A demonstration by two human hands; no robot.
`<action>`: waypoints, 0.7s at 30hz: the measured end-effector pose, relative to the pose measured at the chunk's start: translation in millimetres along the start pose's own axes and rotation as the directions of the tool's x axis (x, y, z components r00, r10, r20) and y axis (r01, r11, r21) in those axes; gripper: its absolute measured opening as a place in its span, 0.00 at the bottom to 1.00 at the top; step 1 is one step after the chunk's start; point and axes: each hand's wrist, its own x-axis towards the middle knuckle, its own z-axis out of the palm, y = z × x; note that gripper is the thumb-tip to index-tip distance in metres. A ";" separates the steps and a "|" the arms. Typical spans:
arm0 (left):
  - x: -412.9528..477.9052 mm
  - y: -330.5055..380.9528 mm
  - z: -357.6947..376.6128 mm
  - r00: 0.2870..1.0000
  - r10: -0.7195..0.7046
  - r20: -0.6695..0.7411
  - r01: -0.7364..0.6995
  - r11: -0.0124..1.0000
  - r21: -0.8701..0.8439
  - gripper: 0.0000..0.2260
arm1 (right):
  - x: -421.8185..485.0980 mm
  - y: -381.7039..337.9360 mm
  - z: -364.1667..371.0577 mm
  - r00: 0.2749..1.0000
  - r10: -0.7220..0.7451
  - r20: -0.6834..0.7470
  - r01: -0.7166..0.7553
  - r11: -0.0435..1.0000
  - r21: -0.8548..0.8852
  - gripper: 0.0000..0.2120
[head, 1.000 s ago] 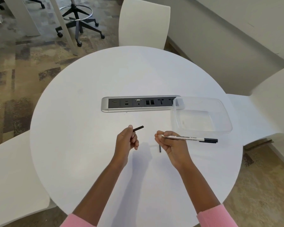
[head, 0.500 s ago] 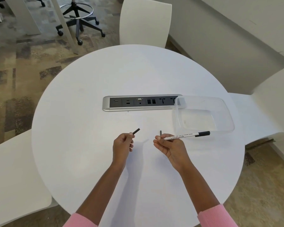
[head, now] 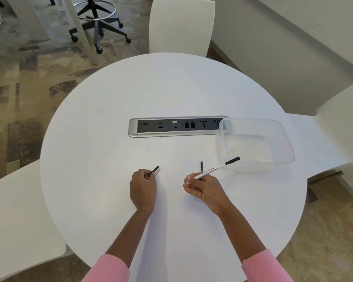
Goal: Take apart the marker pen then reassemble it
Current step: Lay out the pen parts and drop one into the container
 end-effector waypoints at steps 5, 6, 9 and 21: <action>3.2 -6.4 -0.3 0.997 0.083 0.001 -0.083 0.988 0.134 0.05 | 4.1 4.0 1.3 0.999 0.033 0.010 -0.032 0.997 -0.073 0.03; 4.0 -7.3 -0.2 0.996 0.088 0.004 -0.088 0.984 0.154 0.06 | 4.8 4.7 1.6 0.999 0.038 0.011 -0.037 0.996 -0.085 0.04; 6.2 -9.6 0.1 0.995 0.097 0.011 -0.098 0.975 0.200 0.07 | 6.6 6.9 2.8 0.999 0.050 -0.007 -0.050 0.992 -0.114 0.05; 11.5 -14.9 -0.3 0.993 0.113 0.024 -0.116 0.967 0.226 0.09 | 10.4 12.5 3.7 0.995 0.093 -0.047 -0.097 0.991 -0.097 0.05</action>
